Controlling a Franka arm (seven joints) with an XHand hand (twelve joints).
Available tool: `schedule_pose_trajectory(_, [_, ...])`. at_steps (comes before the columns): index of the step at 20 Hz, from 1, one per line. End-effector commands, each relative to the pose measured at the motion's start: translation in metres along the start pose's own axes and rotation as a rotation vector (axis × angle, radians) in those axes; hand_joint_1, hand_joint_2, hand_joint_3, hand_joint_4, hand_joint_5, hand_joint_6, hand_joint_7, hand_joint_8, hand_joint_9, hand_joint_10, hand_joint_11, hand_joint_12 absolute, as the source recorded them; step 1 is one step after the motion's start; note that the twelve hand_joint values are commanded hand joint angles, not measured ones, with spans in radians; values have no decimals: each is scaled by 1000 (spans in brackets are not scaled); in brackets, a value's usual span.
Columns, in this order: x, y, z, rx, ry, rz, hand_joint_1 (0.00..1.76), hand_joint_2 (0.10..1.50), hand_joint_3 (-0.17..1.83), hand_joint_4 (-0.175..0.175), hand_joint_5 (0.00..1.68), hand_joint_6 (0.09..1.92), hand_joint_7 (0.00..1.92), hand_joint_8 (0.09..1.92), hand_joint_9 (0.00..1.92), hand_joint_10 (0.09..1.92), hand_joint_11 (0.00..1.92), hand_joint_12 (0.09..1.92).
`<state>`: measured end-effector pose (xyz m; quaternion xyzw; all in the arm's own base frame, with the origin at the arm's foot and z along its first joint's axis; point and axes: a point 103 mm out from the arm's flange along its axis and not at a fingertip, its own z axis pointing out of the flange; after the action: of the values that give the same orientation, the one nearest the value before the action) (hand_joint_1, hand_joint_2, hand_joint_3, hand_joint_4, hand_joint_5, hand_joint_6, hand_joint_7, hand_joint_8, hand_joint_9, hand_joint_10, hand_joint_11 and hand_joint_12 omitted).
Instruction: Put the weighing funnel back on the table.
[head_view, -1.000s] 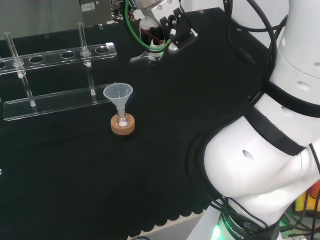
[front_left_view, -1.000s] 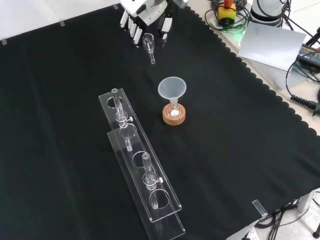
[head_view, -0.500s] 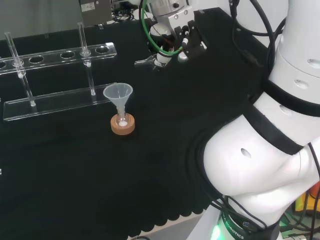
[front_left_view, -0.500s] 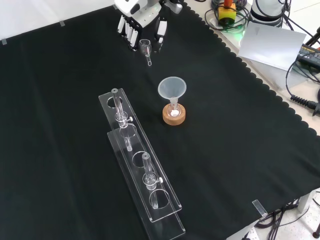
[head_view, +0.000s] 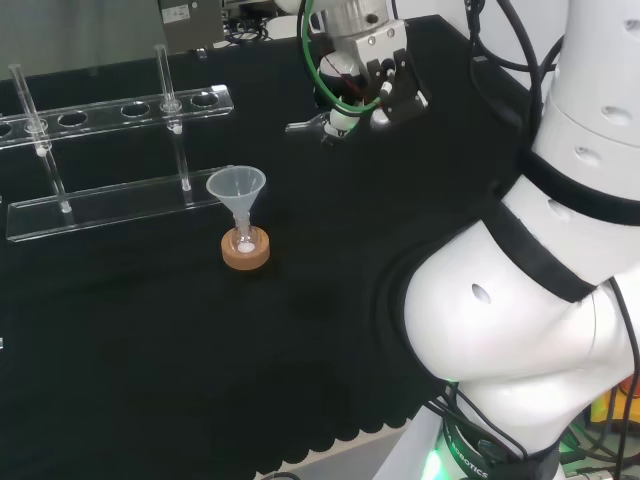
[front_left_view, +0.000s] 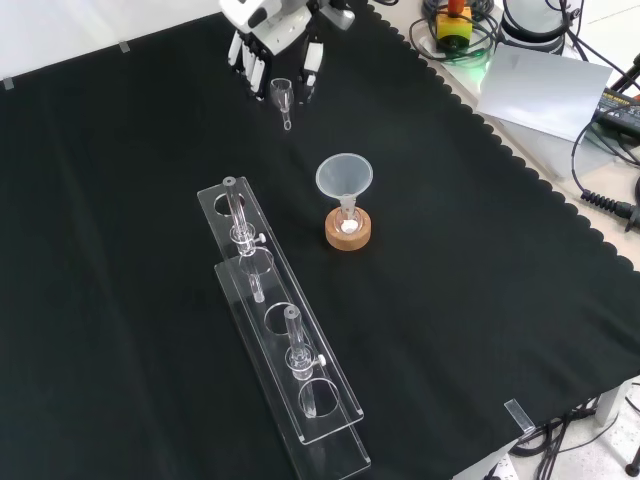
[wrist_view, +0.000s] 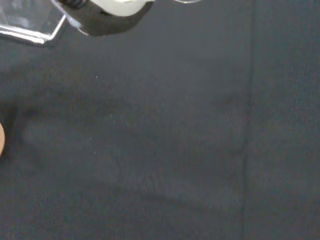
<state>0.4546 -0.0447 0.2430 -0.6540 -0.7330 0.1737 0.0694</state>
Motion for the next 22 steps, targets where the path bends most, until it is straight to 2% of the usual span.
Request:
schedule_pose_trajectory(1, [15,30,39,35,19,-42,1026,1099,1,175,994,981,964,571,1107,330,666,1173])
schedule_pose_trajectory(3, [14,33,45,37,16,-35,1026,1099,1,175,994,981,963,572,1106,330,663,1174])
schedule_pose_trajectory(5, [8,35,54,43,22,-52,1026,1099,1,175,994,981,962,572,1104,330,660,1177])
schedule_pose_trajectory(7, [20,40,57,60,14,-75,1026,1099,1,175,994,981,962,573,1103,330,658,1179])
schedule_pose_trajectory(11, [12,48,68,57,33,-72,1026,1099,1,175,993,982,958,574,1100,330,658,1182])
schedule_pose_trajectory(15, [23,55,82,68,54,-61,1025,1100,1,175,993,983,954,575,1094,330,657,1185])
schedule_pose_trajectory(20, [8,62,93,69,73,-66,1025,1100,2,175,991,984,939,574,1085,329,654,1187])
schedule_pose_trajectory(22, [9,66,99,69,80,-67,1024,1100,2,175,990,985,934,574,1081,329,652,1188])
